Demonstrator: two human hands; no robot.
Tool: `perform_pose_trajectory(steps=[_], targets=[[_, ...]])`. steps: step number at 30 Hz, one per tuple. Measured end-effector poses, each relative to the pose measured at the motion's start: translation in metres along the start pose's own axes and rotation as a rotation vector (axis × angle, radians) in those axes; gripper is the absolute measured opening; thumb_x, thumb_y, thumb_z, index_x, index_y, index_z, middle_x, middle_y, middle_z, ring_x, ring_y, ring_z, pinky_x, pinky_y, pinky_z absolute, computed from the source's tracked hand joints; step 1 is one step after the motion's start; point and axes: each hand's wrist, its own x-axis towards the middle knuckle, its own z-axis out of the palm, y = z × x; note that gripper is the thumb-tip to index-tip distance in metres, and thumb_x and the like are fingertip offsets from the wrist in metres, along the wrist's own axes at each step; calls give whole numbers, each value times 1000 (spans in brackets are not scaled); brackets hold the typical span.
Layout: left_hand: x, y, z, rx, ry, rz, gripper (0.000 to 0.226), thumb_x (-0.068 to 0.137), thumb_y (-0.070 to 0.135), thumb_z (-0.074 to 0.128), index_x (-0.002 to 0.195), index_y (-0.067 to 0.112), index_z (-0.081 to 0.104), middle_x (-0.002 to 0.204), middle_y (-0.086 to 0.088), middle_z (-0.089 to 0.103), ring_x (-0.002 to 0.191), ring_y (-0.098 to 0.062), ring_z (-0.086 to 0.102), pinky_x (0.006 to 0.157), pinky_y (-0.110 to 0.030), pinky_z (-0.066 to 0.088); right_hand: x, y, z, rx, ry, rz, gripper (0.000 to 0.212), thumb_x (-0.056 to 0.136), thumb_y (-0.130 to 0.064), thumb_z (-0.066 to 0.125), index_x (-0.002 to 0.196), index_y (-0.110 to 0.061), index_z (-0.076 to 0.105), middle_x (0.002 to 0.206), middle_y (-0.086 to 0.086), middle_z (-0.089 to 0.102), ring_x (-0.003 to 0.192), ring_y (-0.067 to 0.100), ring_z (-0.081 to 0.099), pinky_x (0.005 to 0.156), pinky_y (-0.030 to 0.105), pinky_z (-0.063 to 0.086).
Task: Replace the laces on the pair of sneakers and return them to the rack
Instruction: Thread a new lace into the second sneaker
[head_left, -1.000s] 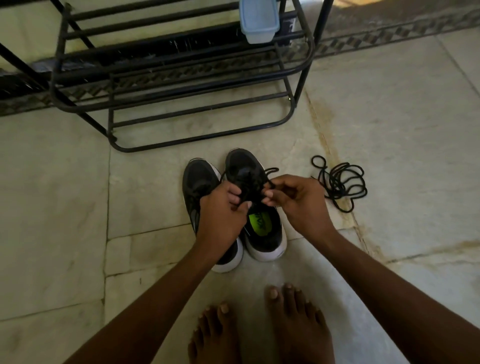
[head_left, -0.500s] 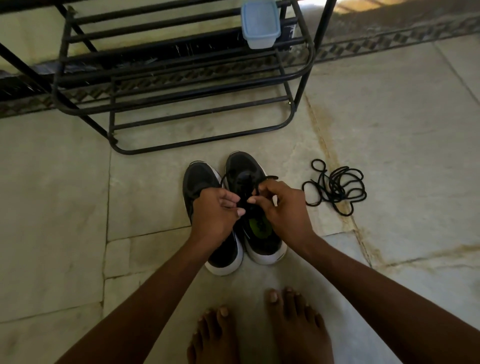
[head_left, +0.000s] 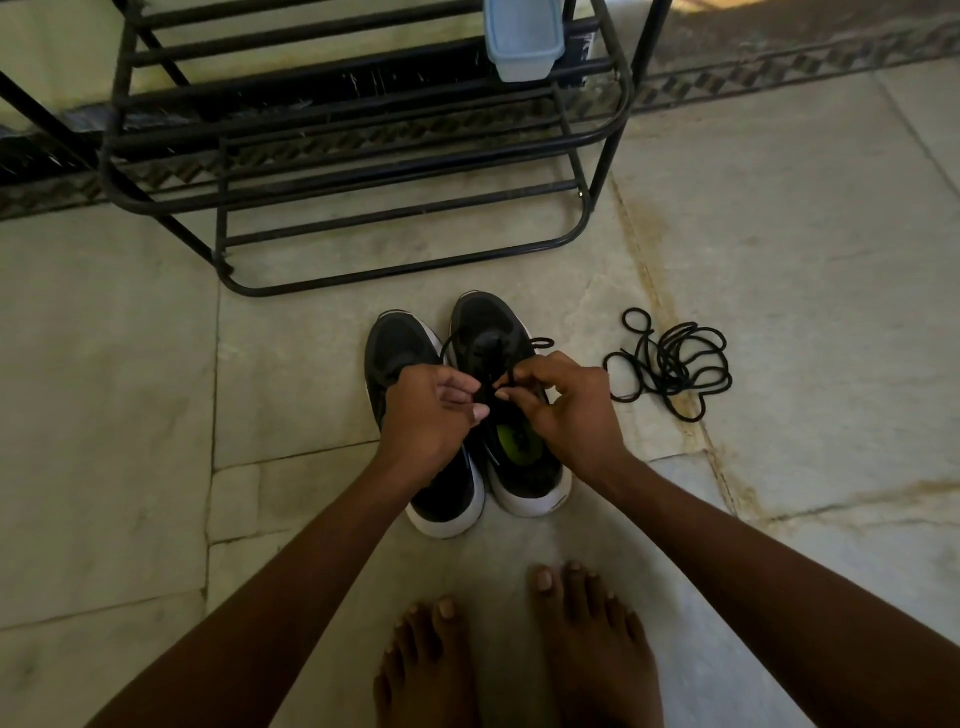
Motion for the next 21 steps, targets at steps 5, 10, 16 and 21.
perform_pose_trajectory(steps=[5, 10, 16, 21], targets=[[1, 0, -1, -5, -6, -11, 24, 78, 6, 87, 93, 19, 74, 86, -3, 73, 86, -20, 74, 84, -47, 63, -3, 4, 3, 36, -12, 26, 15, 78, -11, 86, 90, -8, 76, 84, 5, 72, 74, 16, 68, 69, 40, 58], [1, -1, -1, -7, -9, -4, 24, 78, 6, 87, 92, 20, 74, 87, -4, 73, 86, -20, 74, 84, -47, 63, -2, 5, 3, 23, -24, 20, 15, 79, -13, 85, 90, -9, 76, 83, 3, 71, 74, 17, 67, 68, 42, 57], [1, -1, -2, -8, -14, -4, 25, 77, 7, 88, 91, 21, 73, 88, -6, 74, 86, -21, 75, 84, -48, 63, -2, 3, 5, -16, -31, 16, 15, 79, -15, 85, 91, -11, 76, 83, 2, 70, 73, 13, 66, 67, 37, 57], [0, 0, -3, -6, -26, 10, 25, 79, 7, 87, 99, 13, 76, 89, -4, 75, 86, -17, 75, 83, -41, 63, -1, -2, 4, -57, -27, -39, 18, 75, -11, 87, 89, -11, 75, 83, 4, 69, 72, 10, 63, 65, 26, 54]])
